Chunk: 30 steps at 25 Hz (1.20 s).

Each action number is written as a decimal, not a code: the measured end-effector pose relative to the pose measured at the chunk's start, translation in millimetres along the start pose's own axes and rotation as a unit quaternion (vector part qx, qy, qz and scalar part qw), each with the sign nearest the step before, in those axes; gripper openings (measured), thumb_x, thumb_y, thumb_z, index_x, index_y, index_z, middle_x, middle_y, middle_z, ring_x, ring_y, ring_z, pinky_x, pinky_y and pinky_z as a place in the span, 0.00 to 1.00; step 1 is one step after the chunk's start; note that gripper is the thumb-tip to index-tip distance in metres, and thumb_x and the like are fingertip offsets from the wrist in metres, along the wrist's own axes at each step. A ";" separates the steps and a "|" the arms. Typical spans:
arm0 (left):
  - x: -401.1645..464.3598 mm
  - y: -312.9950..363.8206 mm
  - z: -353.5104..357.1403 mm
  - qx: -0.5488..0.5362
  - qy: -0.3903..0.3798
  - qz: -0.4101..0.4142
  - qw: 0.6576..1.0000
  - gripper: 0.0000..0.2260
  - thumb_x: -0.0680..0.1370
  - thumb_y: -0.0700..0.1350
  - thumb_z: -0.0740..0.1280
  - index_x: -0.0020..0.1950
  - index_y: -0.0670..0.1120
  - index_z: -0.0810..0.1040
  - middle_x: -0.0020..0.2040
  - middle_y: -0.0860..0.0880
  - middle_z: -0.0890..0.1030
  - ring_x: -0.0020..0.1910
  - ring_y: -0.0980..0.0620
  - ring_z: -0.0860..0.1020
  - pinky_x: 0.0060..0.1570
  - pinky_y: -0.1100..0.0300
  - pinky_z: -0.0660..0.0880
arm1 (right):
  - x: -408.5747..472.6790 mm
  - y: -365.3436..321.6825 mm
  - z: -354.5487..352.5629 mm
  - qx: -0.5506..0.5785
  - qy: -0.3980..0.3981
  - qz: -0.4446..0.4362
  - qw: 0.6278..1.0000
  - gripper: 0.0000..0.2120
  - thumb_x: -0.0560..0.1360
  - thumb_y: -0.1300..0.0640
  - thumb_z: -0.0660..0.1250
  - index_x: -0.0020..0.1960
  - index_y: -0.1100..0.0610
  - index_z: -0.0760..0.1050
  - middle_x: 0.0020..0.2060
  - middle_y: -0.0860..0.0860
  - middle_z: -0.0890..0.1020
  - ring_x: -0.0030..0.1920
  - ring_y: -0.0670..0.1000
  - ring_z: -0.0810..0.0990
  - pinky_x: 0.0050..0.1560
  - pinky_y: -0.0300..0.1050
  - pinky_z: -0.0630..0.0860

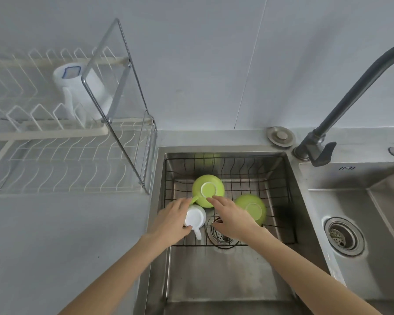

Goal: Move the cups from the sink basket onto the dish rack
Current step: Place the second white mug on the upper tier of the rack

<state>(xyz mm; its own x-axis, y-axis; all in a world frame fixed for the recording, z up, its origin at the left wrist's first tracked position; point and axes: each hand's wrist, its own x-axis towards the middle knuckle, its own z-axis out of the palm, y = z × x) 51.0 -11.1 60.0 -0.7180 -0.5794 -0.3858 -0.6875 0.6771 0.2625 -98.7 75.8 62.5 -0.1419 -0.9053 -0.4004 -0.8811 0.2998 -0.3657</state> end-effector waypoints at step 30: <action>28.0 -9.7 45.1 -0.096 0.008 -0.007 0.995 0.29 0.73 0.45 0.66 0.71 0.48 0.56 0.70 0.50 0.64 0.68 0.49 0.66 0.53 0.55 0.74 | 28.1 1.6 56.4 0.085 0.018 0.037 0.995 0.28 0.76 0.57 0.60 0.73 0.54 0.54 0.72 0.50 0.62 0.65 0.57 0.70 0.54 0.52 0.74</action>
<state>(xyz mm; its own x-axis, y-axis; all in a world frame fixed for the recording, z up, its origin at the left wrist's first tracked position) 42.5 -13.4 6.8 -0.7086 -0.5965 -0.3770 -0.7046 0.5701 0.4225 -78.7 67.8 3.3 -0.2223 -0.8878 -0.4030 -0.7785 0.4105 -0.4749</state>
